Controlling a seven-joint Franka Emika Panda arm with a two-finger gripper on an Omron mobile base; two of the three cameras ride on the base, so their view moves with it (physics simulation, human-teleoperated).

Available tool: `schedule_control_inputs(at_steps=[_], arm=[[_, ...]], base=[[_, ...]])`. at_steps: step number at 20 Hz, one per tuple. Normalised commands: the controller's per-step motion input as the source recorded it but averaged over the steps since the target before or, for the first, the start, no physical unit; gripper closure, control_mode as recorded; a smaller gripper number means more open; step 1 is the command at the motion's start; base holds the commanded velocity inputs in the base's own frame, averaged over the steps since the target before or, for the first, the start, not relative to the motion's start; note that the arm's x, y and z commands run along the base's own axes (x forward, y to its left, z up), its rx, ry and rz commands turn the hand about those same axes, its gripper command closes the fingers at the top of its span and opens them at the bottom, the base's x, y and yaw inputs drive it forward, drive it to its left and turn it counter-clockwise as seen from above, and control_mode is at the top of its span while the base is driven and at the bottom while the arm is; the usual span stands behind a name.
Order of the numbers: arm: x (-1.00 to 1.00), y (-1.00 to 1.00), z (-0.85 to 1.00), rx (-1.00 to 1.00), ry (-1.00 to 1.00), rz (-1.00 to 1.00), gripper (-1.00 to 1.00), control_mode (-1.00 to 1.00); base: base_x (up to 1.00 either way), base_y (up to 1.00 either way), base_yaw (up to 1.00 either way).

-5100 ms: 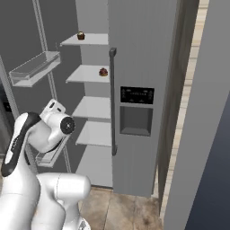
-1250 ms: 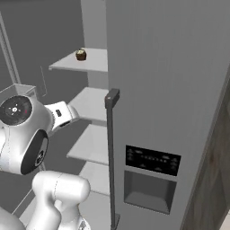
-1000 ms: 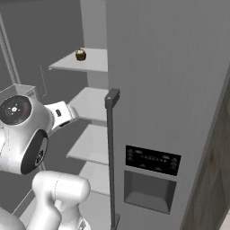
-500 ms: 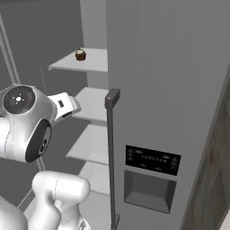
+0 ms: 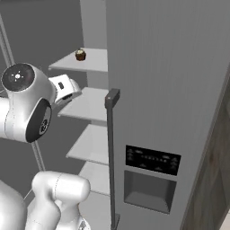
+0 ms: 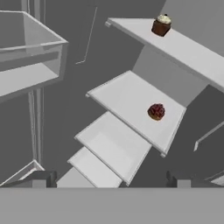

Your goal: Take the cupcake and cake from the fridge and place them on the empty tray on the dining counter.

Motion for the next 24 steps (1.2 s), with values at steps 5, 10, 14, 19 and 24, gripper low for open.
schedule_control_inputs(at_steps=[5,10,14,19,24], arm=[[0.72,0.12,0.0,0.0,-0.09,0.0,-1.0,-1.0],[0.67,0.15,-0.02,0.0,-0.11,0.0,-1.0,-1.0],[0.31,0.0,0.32,0.0,-0.04,0.0,-1.0,-1.0],[0.27,0.0,0.35,0.0,0.0,0.0,-1.0,-1.0],[0.37,0.0,0.18,0.0,0.05,0.0,-1.0,-1.0]], base=[[0.0,0.0,0.0],[0.0,0.0,0.0],[0.0,0.0,0.0],[0.0,0.0,0.0],[0.0,0.0,0.0]])
